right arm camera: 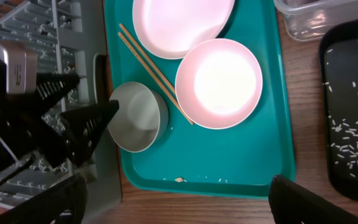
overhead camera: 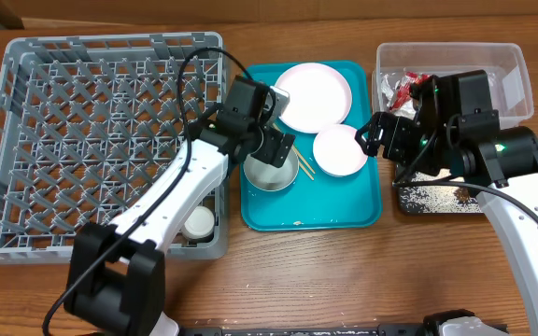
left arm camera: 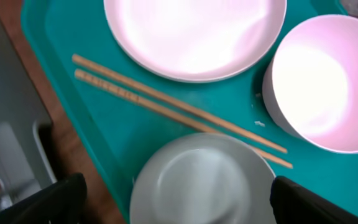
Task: Sort waste into correct bins and load items into the dishwasher
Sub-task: 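Reach the left gripper to the grey metal bowl and grasp its rim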
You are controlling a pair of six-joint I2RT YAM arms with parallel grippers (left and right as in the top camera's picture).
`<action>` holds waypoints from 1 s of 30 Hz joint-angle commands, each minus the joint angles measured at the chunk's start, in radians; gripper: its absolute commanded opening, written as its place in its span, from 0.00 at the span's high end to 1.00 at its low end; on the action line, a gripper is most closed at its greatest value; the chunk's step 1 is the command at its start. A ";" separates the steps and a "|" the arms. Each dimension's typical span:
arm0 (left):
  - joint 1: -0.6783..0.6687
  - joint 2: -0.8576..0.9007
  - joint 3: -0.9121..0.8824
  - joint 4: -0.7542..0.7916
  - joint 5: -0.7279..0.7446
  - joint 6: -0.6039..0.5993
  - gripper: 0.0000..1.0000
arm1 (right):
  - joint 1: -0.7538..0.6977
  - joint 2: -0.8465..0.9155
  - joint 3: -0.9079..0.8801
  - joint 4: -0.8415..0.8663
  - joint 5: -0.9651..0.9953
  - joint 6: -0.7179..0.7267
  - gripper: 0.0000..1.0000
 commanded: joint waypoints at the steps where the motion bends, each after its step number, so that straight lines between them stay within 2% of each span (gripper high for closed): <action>1: -0.005 0.043 0.014 0.024 -0.013 0.123 0.07 | -0.002 -0.005 0.009 -0.003 0.024 -0.011 0.06; 3: -0.005 0.072 0.014 0.027 -0.016 0.123 0.10 | -0.002 -0.005 0.005 -0.002 0.024 -0.011 0.05; 7: -0.005 0.134 0.014 0.026 -0.022 0.108 0.24 | -0.002 -0.003 -0.003 -0.007 0.035 -0.019 0.05; 15: -0.005 0.214 0.014 0.028 -0.025 0.100 0.34 | -0.002 -0.003 -0.003 -0.011 0.035 -0.052 0.05; 16: -0.005 0.217 0.014 0.027 -0.028 0.100 0.38 | -0.002 -0.003 -0.003 -0.010 0.035 -0.052 0.05; 18: -0.005 0.220 0.014 0.022 -0.029 0.100 0.55 | -0.002 -0.003 -0.003 -0.010 0.035 -0.052 0.05; 20: -0.005 0.219 0.014 0.019 -0.029 0.100 0.65 | -0.002 -0.003 -0.003 -0.010 0.035 -0.052 0.05; 25: -0.005 0.216 0.018 0.019 -0.050 0.072 0.73 | -0.002 -0.003 -0.003 -0.009 0.035 -0.052 0.05; 27: -0.005 0.214 0.022 0.011 -0.051 0.072 0.81 | -0.002 -0.003 -0.003 -0.009 0.035 -0.052 0.05; 29: -0.005 0.211 0.022 0.003 -0.059 0.065 0.95 | -0.002 -0.003 -0.003 -0.009 0.035 -0.052 0.05; 30: -0.005 0.210 0.023 -0.005 -0.071 0.054 0.96 | -0.002 -0.003 -0.003 -0.009 0.035 -0.052 0.05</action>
